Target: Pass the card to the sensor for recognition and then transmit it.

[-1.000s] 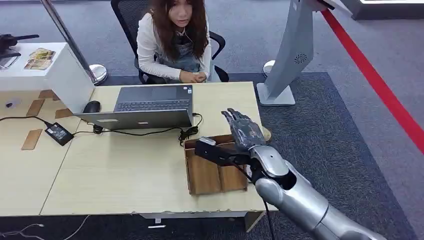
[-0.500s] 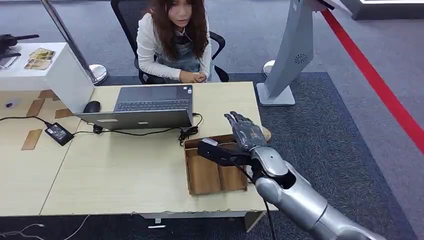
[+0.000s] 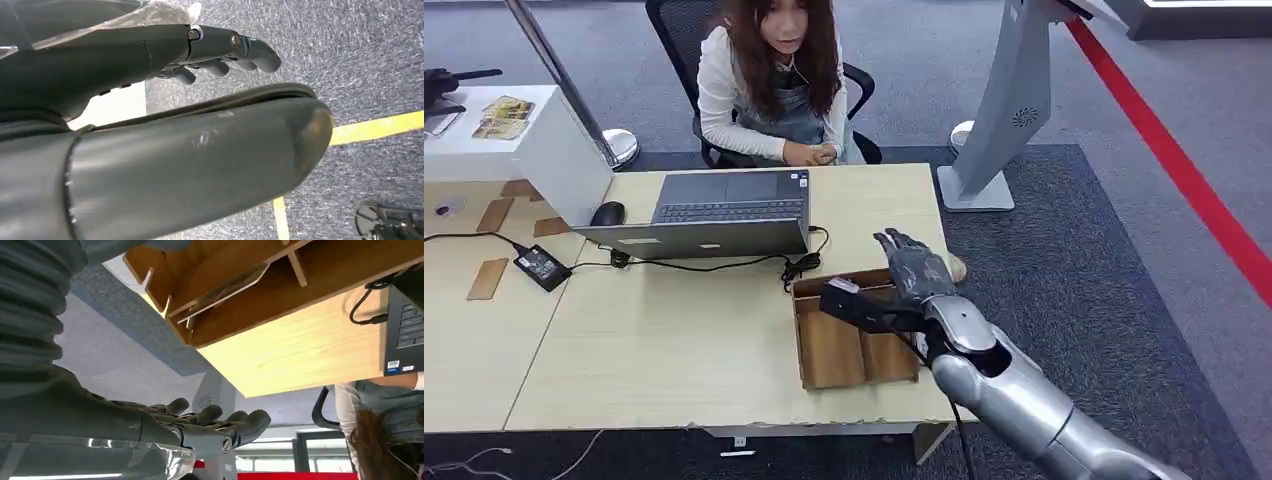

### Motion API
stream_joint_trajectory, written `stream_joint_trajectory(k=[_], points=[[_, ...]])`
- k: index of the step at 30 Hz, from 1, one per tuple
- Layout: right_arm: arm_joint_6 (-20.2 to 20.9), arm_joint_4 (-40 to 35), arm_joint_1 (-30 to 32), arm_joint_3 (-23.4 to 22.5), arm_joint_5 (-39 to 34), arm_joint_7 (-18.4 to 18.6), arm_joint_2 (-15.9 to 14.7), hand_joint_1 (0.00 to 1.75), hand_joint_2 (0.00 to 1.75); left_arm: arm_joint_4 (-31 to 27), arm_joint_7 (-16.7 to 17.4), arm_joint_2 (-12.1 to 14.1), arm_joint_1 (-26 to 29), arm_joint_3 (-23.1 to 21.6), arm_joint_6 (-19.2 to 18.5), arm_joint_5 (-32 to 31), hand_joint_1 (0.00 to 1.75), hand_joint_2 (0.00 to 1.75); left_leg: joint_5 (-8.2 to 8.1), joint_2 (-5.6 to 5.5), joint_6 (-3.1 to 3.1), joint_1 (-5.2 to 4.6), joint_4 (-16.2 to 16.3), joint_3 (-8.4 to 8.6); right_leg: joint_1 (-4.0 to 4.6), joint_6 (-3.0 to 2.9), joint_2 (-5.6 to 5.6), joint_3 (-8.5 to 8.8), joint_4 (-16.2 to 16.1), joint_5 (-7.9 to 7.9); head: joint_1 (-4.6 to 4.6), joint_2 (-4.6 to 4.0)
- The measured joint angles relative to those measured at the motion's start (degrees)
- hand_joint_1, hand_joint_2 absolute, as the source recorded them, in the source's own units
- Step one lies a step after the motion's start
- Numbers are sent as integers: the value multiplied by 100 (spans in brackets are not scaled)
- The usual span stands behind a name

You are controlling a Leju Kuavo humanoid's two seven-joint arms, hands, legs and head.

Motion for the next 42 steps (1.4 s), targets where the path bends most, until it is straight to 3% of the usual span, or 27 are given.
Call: stream_joint_trajectory(k=[5,31,36,42], points=[[0,85,-1,0,0,-13,46,17,175,0,9,0,1,0,0,-4,0,0,0,0,0,0,0,0,0,0,0,0,0,0,0,0],[-79,396,-34,-2,2,-22,181,21,175,0,9,0,-1,0,9,0,0,0,1,0,-1,0,0,0,0,0,0,0,0,0,0,0],[-96,424,-40,-2,18,-28,190,35,175,0,9,0,-1,0,9,2,0,0,0,0,-1,0,0,0,0,0,0,0,0,0,0,0],[-120,439,-71,-2,37,-37,208,70,175,0,9,0,-1,0,9,9,0,0,1,0,-1,0,0,0,0,0,0,0,0,0,0,0]])
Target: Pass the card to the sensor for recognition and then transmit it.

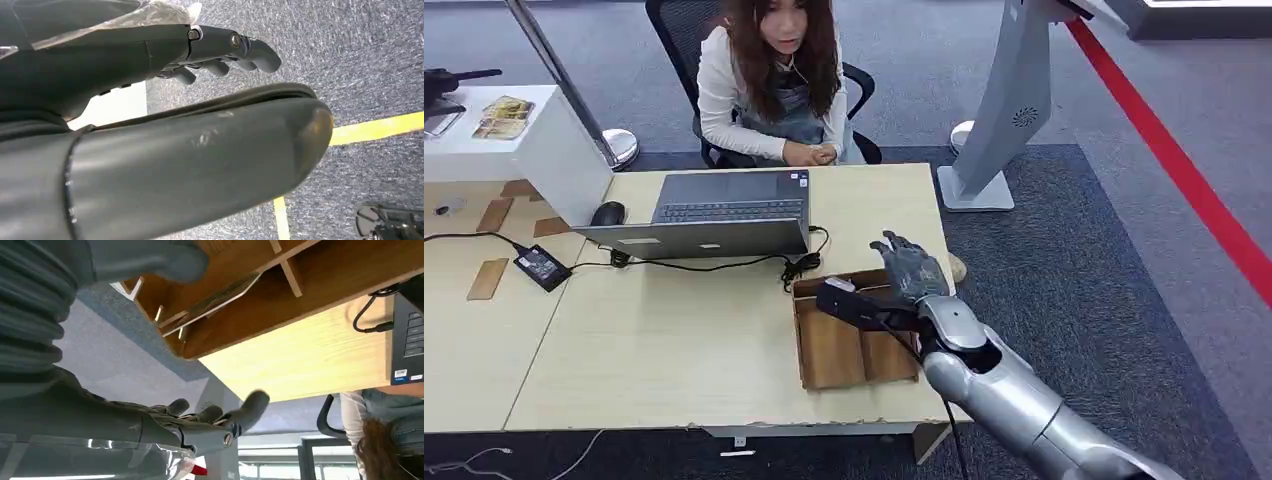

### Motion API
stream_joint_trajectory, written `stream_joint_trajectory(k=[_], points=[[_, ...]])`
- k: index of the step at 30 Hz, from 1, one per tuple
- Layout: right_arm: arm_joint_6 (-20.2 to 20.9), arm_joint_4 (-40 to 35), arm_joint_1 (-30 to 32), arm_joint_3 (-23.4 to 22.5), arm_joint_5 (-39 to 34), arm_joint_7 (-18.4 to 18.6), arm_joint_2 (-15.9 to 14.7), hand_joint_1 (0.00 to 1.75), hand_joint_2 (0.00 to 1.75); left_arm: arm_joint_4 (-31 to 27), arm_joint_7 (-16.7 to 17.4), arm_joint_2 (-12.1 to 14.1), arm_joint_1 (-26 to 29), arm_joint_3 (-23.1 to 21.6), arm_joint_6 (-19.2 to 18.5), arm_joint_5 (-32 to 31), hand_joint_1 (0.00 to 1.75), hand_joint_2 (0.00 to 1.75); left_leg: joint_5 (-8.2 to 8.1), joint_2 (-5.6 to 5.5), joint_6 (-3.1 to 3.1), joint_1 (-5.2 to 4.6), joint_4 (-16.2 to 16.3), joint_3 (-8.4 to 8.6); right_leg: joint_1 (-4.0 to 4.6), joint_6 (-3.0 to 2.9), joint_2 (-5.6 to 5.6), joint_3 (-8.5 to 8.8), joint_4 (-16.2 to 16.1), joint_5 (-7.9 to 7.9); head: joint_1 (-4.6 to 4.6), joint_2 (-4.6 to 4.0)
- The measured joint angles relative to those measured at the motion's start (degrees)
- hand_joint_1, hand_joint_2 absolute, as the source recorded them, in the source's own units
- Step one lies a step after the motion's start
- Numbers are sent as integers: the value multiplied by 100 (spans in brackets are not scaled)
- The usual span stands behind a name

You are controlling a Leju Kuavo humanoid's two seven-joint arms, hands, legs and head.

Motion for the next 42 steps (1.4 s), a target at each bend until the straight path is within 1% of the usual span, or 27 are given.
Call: stream_joint_trajectory(k=[1,2,3,4,5,7,8,17,26,33,37,42], points=[[-7,13,-6,0,0,0,7,72,175,0,0,0,0,0,0,4,0,0,0,0,0,0,0,0,0,0,0,0,0,0,0,0],[-9,20,-11,0,2,-2,11,91,175,0,-2,0,1,0,0,11,0,0,0,0,0,0,0,0,0,0,0,0,0,0,2,0],[-13,24,-17,0,7,-4,15,91,175,0,-2,0,1,0,0,11,0,0,0,0,0,0,0,0,0,0,0,0,0,0,0,2],[-20,35,-24,0,9,-13,22,98,175,0,-2,0,1,0,2,13,0,0,0,0,0,0,0,0,0,0,0,0,0,0,0,0],[-24,35,-28,0,13,-26,26,115,175,0,-2,0,0,0,2,15,0,0,0,0,0,0,0,0,0,0,0,0,0,0,0,0],[-28,37,-36,0,17,-35,28,131,175,0,-2,0,1,0,2,17,0,0,0,0,0,0,0,0,0,0,0,0,0,0,0,2],[-35,41,-43,0,22,-37,31,134,175,0,-2,0,0,0,4,17,0,0,0,0,0,0,0,0,0,0,0,0,0,0,0,0],[-76,103,-96,0,52,-52,81,145,175,0,-17,0,1,0,26,24,0,0,0,0,0,0,0,0,0,0,0,0,0,0,0,2],[-83,181,-162,0,52,-70,107,147,175,0,-35,2,1,0,46,35,0,0,0,0,-1,0,0,1,0,0,0,0,0,0,0,0],[-94,214,-189,0,52,-87,114,154,175,0,-55,2,1,0,50,35,0,0,0,0,-1,0,0,2,0,0,0,0,0,0,0,0],[-140,188,-220,-9,46,-64,107,150,175,0,-68,2,3,0,59,57,0,0,1,0,0,0,0,5,0,0,0,0,0,0,0,0],[-129,-81,-339,-72,-70,101,20,145,175,0,-90,2,5,0,81,98,0,0,1,1,0,-1,0,8,0,0,0,0,0,1,0,0]])
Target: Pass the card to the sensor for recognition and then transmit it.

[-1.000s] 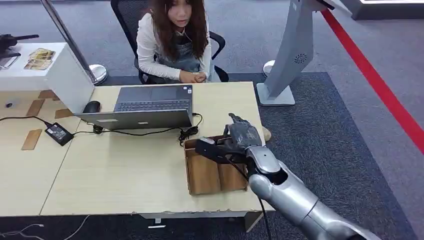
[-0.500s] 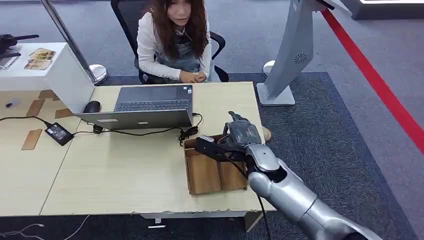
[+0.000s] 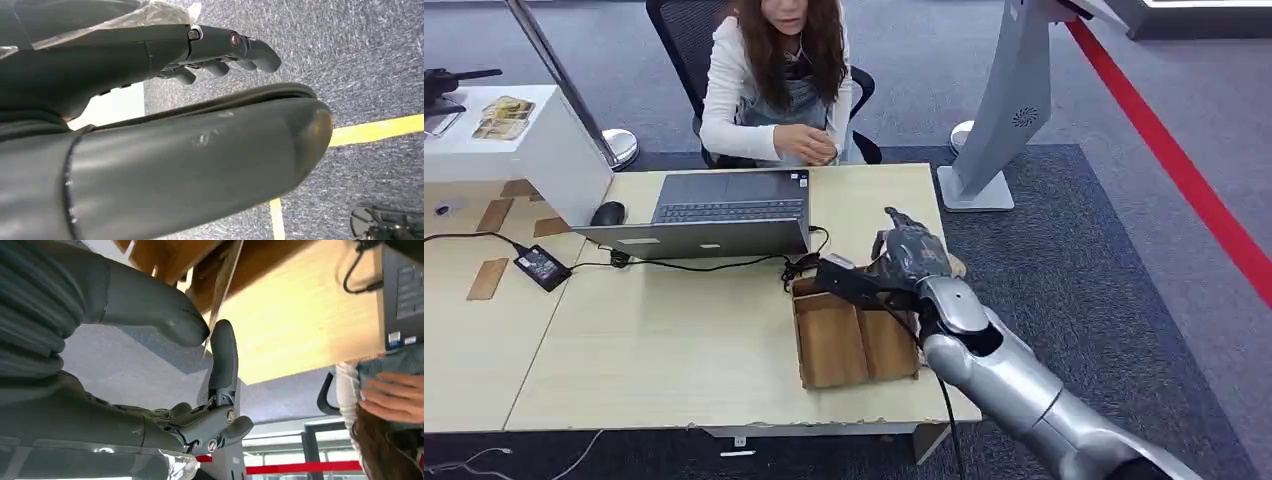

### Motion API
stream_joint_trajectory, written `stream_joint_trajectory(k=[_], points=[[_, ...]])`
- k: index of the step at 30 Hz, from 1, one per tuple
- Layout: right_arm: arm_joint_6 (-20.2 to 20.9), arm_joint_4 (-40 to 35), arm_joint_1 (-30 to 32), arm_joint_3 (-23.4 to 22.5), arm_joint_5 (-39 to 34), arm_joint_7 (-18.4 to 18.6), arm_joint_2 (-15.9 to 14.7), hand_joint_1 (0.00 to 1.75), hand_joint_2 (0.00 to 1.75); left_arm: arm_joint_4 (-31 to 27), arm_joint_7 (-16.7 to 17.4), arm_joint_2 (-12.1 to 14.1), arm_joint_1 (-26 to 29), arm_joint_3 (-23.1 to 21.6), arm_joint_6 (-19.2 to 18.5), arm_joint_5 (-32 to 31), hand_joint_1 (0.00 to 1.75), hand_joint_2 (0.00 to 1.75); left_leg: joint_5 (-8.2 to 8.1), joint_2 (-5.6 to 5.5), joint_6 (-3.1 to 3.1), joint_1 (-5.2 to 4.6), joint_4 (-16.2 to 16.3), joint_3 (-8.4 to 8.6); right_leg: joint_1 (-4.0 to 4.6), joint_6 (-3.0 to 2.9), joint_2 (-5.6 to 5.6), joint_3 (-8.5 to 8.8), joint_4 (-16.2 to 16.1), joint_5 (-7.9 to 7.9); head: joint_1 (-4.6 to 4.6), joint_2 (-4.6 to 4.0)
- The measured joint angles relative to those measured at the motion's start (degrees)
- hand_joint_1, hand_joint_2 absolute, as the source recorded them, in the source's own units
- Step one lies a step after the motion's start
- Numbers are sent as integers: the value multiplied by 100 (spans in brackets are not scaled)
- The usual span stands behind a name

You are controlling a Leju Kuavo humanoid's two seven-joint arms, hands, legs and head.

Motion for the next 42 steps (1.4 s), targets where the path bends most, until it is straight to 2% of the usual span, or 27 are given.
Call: stream_joint_trajectory(k=[12,19,24,30,33,37,42], points=[[52,-1172,-285,-225,-799,389,-404,140,175,0,-85,2,11,35,22,100,0,0,0,0,0,0,0,0,0,0,0,0,0,0,2,0],[9,-1672,-467,-267,-1003,446,-584,140,175,0,-136,7,13,42,22,96,0,0,0,0,0,0,0,0,0,0,0,1,0,0,0,0],[-225,-1687,-613,-269,-1184,341,-570,143,175,0,-177,7,11,42,11,11,0,0,0,0,0,0,0,-6,0,0,0,1,0,1,0,0],[-622,-1373,-863,-269,-1340,51,-400,150,175,0,-201,4,3,39,2,-87,0,0,0,0,0,1,0,-10,0,0,0,0,1,1,0,0],[-927,-985,-1000,-269,-1423,-173,-205,152,175,0,-201,0,-6,39,-4,-133,0,0,0,0,0,1,0,-9,0,0,0,0,1,1,0,2],[-1218,-432,-1136,-267,-1539,-411,53,164,175,0,-177,-13,-8,31,-4,-171,0,0,1,-1,0,2,0,-9,1,0,-1,0,2,0,0,2],[-1530,253,-1255,-275,-1729,-662,332,171,175,0,-151,-24,-11,24,-6,-210,0,0,1,-1,0,1,0,-5,0,0,0,0,2,0,0,0]])
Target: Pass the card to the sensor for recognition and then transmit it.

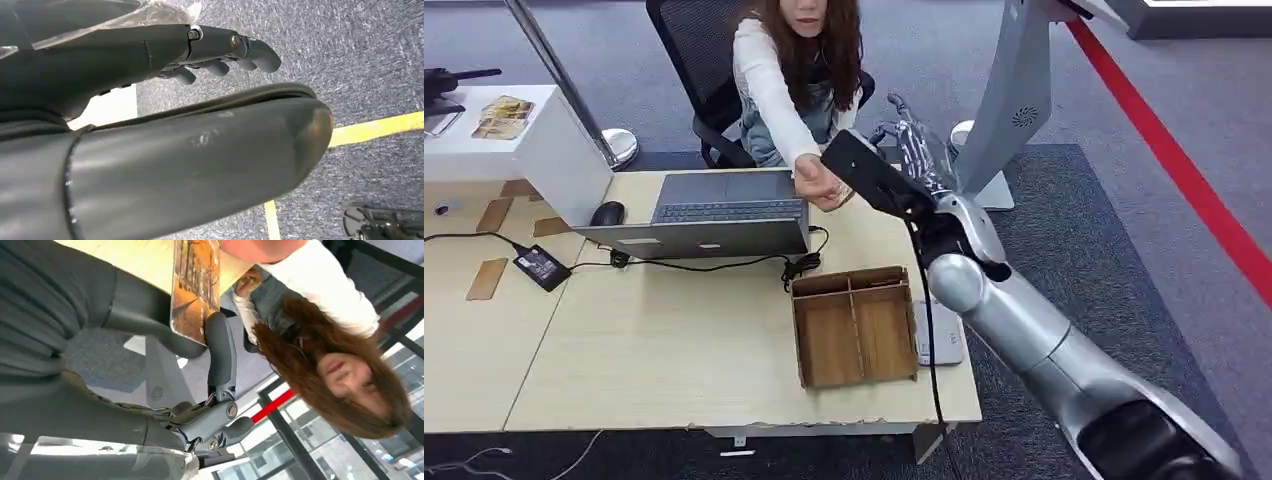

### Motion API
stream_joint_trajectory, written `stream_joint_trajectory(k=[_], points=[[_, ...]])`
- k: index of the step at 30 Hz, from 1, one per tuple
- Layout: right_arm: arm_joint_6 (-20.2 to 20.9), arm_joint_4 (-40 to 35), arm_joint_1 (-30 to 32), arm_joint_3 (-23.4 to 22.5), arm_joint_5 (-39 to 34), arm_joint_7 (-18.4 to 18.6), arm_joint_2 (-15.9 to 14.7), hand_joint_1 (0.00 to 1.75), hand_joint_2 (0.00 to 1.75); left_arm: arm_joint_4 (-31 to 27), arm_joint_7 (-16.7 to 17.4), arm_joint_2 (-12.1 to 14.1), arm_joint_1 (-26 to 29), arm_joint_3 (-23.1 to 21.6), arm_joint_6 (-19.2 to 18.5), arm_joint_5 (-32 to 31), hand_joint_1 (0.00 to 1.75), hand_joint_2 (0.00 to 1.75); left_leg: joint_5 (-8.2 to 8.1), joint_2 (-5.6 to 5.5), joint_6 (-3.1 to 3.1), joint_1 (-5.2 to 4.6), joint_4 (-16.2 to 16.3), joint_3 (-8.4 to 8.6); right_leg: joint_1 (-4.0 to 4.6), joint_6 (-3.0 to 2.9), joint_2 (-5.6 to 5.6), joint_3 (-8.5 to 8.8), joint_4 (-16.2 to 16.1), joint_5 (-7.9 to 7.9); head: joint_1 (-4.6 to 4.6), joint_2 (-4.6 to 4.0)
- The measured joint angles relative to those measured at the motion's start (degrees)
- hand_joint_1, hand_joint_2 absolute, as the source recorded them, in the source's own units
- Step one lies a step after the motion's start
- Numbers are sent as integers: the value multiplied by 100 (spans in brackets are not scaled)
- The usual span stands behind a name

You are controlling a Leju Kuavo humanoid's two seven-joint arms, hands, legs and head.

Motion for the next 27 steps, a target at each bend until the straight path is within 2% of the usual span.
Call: stream_joint_trajectory(k=[6,9,10,11,12,22,27], points=[[-120,637,-66,-64,-107,-99,249,171,175,0,0,-4,0,-4,2,-15,0,0,0,0,0,0,0,0,0,0,-1,0,0,0,2,0],[-149,844,-67,-83,-122,-103,335,155,175,0,0,-7,0,-4,4,-22,0,0,0,0,0,0,0,0,0,0,0,-1,0,0,2,2],[-157,908,-69,-88,-131,-116,357,79,175,0,0,-9,-1,-4,4,-26,0,0,0,0,0,0,0,0,0,0,0,-1,0,0,0,0],[-164,986,-69,-90,-153,-136,378,24,175,0,0,-11,0,-4,4,-26,0,0,0,0,0,0,0,0,0,0,0,-1,0,0,2,0],[-166,1036,-69,-90,-164,-146,396,0,175,0,0,-11,1,-4,6,-26,0,0,0,0,0,0,0,0,0,0,0,-1,0,0,0,2],[-286,1286,-75,-138,-280,-284,459,0,175,0,-26,-28,5,-7,11,-22,0,0,0,0,0,0,0,3,0,0,0,-1,0,0,0,2],[-337,1035,-43,-173,-315,-276,429,0,175,0,-26,-31,9,-7,11,17,0,0,0,1,0,-1,0,6,1,0,1,-1,0,0,0,2]])
